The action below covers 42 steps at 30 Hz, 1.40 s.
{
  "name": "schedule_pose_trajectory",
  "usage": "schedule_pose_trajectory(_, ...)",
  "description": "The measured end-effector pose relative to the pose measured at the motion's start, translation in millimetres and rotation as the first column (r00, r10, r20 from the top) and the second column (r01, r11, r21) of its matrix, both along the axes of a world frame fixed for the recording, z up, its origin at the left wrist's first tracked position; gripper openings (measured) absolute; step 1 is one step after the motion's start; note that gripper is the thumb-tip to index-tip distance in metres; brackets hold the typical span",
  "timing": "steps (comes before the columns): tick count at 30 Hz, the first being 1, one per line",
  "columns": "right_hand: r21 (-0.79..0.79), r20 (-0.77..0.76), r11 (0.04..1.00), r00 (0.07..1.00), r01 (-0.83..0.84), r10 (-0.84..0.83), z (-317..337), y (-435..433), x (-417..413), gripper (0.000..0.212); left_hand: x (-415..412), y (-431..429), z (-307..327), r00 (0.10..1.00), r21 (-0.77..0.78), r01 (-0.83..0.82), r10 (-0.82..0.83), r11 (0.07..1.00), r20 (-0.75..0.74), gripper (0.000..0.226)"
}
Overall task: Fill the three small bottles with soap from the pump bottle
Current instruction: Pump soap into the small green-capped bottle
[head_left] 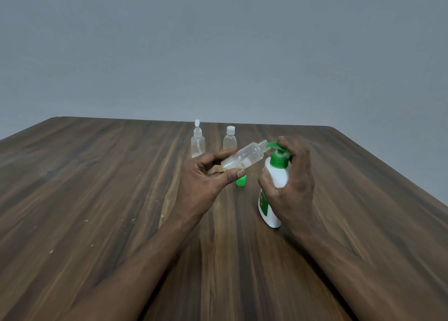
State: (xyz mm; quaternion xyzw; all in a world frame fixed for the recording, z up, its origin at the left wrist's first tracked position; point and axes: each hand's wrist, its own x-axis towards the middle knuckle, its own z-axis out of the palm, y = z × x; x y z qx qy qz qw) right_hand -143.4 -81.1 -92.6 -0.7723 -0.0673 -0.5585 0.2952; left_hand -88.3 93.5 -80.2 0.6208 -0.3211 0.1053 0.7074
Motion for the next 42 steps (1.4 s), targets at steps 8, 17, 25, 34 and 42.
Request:
schedule_pose_trajectory(8, -0.001, -0.007, 1.000, 1.000, -0.001, 0.001, 1.5, 0.4, -0.9, 0.069, -0.7, -1.5, -1.2, 1.000, -0.014, 0.009, -0.009, 1.000, -0.009, 0.046)
schedule_pose_trajectory(17, 0.004, 0.013, 1.000, 1.000, 0.008, -0.008, 0.6, 0.9, 1.0, 0.064, 3.1, -0.6, -3.9, 1.000, 0.002, 0.000, 0.000, 1.000, 0.001, 0.044)
schedule_pose_trajectory(25, -0.004, -0.002, 1.000, 1.000, 0.006, -0.006, 1.7, 0.9, -0.3, 0.069, 2.0, -2.1, -3.3, 1.000, -0.007, 0.011, -0.011, 1.000, -0.018, 0.044)
schedule_pose_trajectory(34, 0.014, 0.013, 1.000, 1.000, 0.013, -0.013, 0.5, 3.3, -0.2, 0.066, 1.6, -1.2, -3.7, 1.000, -0.014, 0.014, -0.014, 1.000, -0.021, 0.043)
schedule_pose_trajectory(42, 0.000, 0.006, 1.000, 1.000, 0.013, -0.013, 2.3, 2.1, -0.3, 0.071, -0.8, -1.1, -1.4, 1.000, -0.016, 0.013, -0.013, 1.000, -0.018, 0.045)
